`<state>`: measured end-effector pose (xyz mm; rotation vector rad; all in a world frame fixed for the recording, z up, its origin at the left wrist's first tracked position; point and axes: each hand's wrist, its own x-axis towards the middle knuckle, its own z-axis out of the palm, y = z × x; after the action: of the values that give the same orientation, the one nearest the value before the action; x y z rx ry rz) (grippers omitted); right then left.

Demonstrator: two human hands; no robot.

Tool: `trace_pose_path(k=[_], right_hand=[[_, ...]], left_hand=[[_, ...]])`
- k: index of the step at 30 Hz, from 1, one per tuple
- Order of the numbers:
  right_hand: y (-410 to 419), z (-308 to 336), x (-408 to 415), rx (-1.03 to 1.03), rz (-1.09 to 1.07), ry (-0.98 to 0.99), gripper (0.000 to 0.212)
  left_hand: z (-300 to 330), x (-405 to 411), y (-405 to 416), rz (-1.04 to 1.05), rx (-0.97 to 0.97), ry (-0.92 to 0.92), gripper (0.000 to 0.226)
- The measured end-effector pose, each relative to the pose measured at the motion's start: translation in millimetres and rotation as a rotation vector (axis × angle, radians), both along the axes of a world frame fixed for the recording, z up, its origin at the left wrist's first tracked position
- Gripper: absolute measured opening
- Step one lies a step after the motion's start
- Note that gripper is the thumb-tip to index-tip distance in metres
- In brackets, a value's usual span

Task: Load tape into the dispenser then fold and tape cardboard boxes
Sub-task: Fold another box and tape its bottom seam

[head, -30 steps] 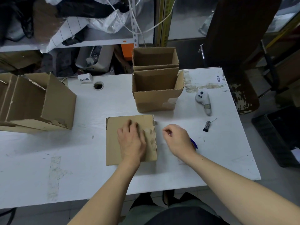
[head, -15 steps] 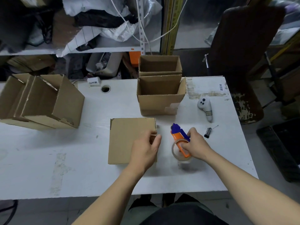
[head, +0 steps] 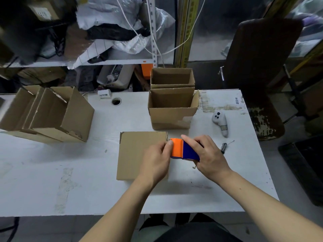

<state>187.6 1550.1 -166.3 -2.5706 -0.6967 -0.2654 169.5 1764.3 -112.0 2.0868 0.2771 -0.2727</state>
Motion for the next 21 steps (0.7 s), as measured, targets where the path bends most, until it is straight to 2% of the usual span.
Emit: trace_pose_path(k=[2,4,6,9,14,18,21], right_hand=[[2.2,0.7,-2.1,0.044,0.001,0.006,0.081],[4.5,1.2,-4.1,0.11,0.01,0.035,0.077],[5.1,1.9,-4.5,0.146,0.023,0.06,0.076],[4.5,4.4,-5.5,0.107,0.025,0.056,0.079],[-1.1,5.6,-1.4,0.011,0.048,-0.005,0.066],[-21.4,5.6,5.0,-0.081,0.037,-0.031,0.093],[-22.9,7.5,9.6,-0.111,0.027,-0.04,0.099]], left_hand=[[3.2,-1.8,1.9,0.057,-0.138,0.032,0.05],[3.3,-3.2,4.5,0.124,-0.393,0.125,0.047],[-1.0,-3.3,7.6,0.169,-0.495,0.164,0.045],[-5.6,-4.4,6.4,0.24,-0.448,0.131,0.036],[-2.5,-0.2,8.7,0.278,-0.239,0.109,0.028],[6.2,10.4,36.3,0.308,-0.218,0.056,0.025],[6.5,14.3,39.3,0.296,-0.207,0.051,0.026]])
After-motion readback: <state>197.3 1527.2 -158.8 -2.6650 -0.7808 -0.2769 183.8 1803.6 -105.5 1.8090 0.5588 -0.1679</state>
